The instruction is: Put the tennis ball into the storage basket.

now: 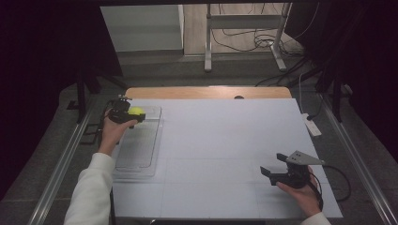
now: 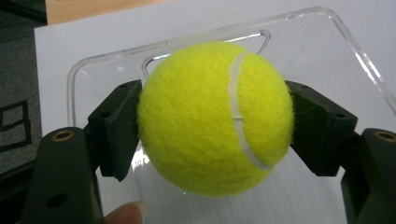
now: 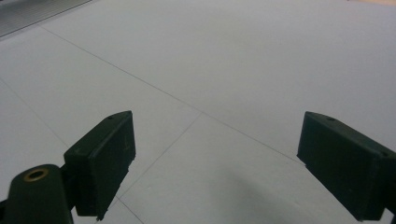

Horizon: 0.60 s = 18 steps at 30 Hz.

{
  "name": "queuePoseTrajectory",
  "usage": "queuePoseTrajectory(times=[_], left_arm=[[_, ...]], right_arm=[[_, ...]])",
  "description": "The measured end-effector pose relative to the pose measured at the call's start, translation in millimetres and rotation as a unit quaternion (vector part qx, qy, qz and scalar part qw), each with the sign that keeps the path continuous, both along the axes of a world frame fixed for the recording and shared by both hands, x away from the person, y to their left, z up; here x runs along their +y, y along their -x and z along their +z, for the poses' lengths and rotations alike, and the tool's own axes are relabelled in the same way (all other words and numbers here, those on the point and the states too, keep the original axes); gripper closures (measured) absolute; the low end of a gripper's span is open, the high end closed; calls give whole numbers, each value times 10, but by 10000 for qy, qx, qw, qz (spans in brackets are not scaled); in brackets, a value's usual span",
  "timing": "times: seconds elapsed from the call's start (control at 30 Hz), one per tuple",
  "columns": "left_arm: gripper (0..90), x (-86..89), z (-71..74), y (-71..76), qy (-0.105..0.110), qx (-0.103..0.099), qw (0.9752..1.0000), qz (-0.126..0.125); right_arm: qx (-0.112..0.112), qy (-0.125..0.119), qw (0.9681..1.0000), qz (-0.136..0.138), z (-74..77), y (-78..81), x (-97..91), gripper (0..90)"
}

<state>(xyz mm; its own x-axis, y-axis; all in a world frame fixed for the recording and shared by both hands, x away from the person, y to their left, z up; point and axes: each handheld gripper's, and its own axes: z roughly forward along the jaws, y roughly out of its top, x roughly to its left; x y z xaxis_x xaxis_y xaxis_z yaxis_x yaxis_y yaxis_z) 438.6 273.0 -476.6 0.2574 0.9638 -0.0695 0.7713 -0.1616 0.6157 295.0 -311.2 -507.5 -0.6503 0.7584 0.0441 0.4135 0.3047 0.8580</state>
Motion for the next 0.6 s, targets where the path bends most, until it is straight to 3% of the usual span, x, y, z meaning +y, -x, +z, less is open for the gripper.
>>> queuePoseTrajectory(times=[0.6], left_arm=[[262,-53,-129,-66,-293,256,9992,40]], right_arm=[[8,30,10000,-5,-5,-2,3,118]])
